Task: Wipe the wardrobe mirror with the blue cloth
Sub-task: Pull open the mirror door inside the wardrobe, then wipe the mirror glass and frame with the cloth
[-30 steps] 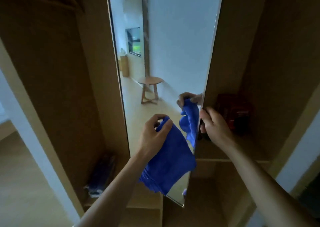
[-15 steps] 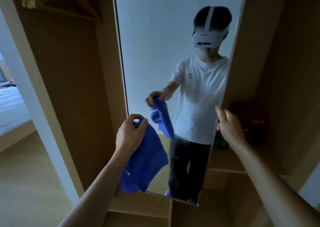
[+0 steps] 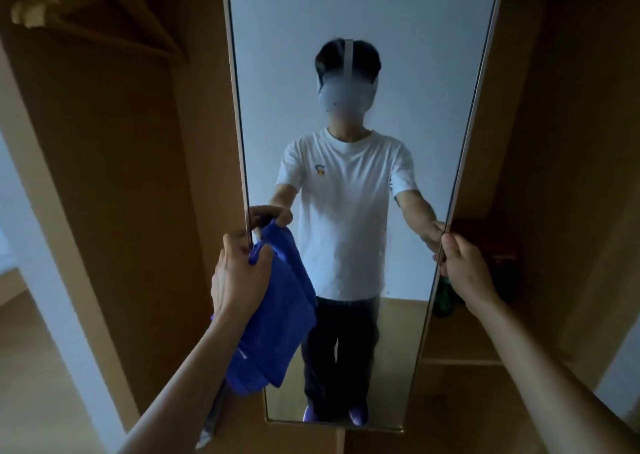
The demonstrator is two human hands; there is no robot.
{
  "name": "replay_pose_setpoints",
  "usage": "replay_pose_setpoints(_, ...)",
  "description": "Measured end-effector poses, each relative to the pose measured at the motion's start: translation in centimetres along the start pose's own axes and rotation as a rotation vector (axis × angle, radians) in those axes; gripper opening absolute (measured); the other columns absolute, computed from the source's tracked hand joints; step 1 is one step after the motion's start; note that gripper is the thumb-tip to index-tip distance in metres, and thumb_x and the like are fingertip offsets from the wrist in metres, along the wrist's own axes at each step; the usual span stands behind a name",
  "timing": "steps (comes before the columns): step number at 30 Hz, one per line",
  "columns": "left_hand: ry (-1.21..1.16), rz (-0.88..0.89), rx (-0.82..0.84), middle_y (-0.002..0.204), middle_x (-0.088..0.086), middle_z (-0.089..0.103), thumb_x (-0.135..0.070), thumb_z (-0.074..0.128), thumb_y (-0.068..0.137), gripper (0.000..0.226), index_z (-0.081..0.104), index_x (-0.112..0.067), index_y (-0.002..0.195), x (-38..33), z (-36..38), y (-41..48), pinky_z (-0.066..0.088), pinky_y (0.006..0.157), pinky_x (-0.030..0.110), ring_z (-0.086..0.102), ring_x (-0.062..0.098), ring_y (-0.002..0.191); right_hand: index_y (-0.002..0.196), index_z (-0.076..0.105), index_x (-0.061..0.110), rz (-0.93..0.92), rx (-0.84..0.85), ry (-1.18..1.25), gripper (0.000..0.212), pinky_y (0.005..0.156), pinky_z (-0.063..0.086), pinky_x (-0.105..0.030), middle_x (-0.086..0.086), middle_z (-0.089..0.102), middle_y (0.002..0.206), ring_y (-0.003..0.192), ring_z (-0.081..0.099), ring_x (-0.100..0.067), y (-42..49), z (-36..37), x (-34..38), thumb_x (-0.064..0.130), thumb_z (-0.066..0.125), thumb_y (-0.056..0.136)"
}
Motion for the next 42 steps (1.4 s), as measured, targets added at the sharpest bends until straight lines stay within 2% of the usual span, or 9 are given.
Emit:
replay_pose_setpoints(4,0.033,0.048,0.015,0.119,-0.002,0.062,-0.037,0.056,0.100,0.042,0.051,-0.026,0.140,0.8,0.0,1.2,0.041,0.071,0.033,0.054,0.016,0.091,0.131,0.058,0.009,0.007,-0.023,0.003,0.044,0.093,0.050,-0.042,-0.016,0.066,0.120,0.111,0.063,-0.031,0.3,0.4,-0.3,0.034,0.030,0.109)
replay_pose_setpoints(8,0.029,0.084,0.026,0.123,0.001,0.065,-0.035,0.054,0.101,0.047,0.051,-0.035,0.148,1.1,0.2,2.3,0.053,0.074,0.037,0.064,0.023,0.101,0.133,0.057,0.009,0.003,-0.042,-0.005,0.044,0.092,0.048,-0.039,-0.016,0.066,0.122,0.113,0.062,-0.031,0.5,0.7,-0.2,0.034,0.029,0.109)
replay_pose_setpoints(11,0.018,0.090,0.020,0.125,0.002,0.065,-0.033,0.054,0.101,0.046,0.052,-0.036,0.147,1.4,0.5,2.8,0.050,0.076,0.035,0.064,0.025,0.106,0.134,0.056,0.009,0.011,-0.047,-0.008,0.045,0.091,0.047,-0.036,-0.015,0.065,0.123,0.114,0.062,-0.031,0.7,0.9,-0.2,0.034,0.029,0.109)
replay_pose_setpoints(16,0.006,0.086,0.032,0.129,0.000,0.066,-0.030,0.055,0.102,0.049,0.049,-0.036,0.150,1.3,1.2,3.4,0.049,0.078,0.034,0.063,0.023,0.109,0.132,0.058,0.009,0.026,-0.053,0.005,0.045,0.096,0.050,-0.043,-0.017,0.066,0.122,0.113,0.063,-0.031,1.7,1.3,-0.5,0.035,0.029,0.109)
replay_pose_setpoints(19,0.006,0.106,0.034,0.125,0.000,0.067,-0.028,0.055,0.102,0.049,0.049,-0.038,0.150,1.0,1.5,4.0,0.052,0.075,0.035,0.061,0.018,0.098,0.130,0.058,0.008,0.035,-0.054,0.002,0.045,0.093,0.051,-0.041,-0.016,0.068,0.120,0.110,0.064,-0.030,2.2,1.5,-0.4,0.035,0.029,0.109)
replay_pose_setpoints(30,0.047,0.080,0.067,0.111,-0.002,0.066,-0.030,0.052,0.102,0.039,0.057,-0.029,0.140,0.9,2.5,5.6,0.057,0.074,0.040,0.063,0.019,0.090,0.131,0.057,0.009,0.047,-0.062,0.027,0.044,0.097,0.050,-0.044,-0.016,0.066,0.121,0.115,0.062,-0.031,3.5,2.2,-0.5,0.034,0.029,0.109)
replay_pose_setpoints(33,0.056,0.088,0.080,0.111,0.001,0.067,-0.030,0.052,0.102,0.035,0.059,-0.027,0.136,0.9,2.7,5.4,0.059,0.076,0.046,0.064,0.021,0.090,0.133,0.057,0.009,0.054,-0.057,0.031,0.044,0.092,0.049,-0.038,-0.016,0.066,0.122,0.114,0.063,-0.030,3.5,2.3,-0.5,0.034,0.028,0.109)
replay_pose_setpoints(38,0.078,0.098,0.093,0.105,0.003,0.067,-0.033,0.051,0.102,0.039,0.054,-0.033,0.141,0.7,2.4,5.0,0.057,0.065,0.039,0.065,0.019,0.080,0.136,0.055,0.009,0.077,-0.057,0.027,0.043,0.085,0.040,-0.029,-0.014,0.066,0.125,0.115,0.063,-0.027,2.7,2.4,-0.2,0.032,0.029,0.110)
replay_pose_setpoints(42,0.002,0.037,0.054,0.103,0.002,0.060,-0.036,0.054,0.102,0.036,0.048,-0.026,0.136,1.0,1.4,3.4,0.047,0.064,0.036,0.059,0.018,0.078,0.134,0.055,0.011,0.117,0.013,-0.012,0.043,0.083,0.040,-0.030,-0.012,0.067,0.121,0.101,0.061,-0.019,1.7,2.8,-0.6,0.034,0.030,0.109)
Point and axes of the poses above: each hand's wrist, its own y-axis towards the middle knuckle, its own z-axis out of the palm, x = y × z, the point moved 10 cm from there along y, towards the middle knuckle
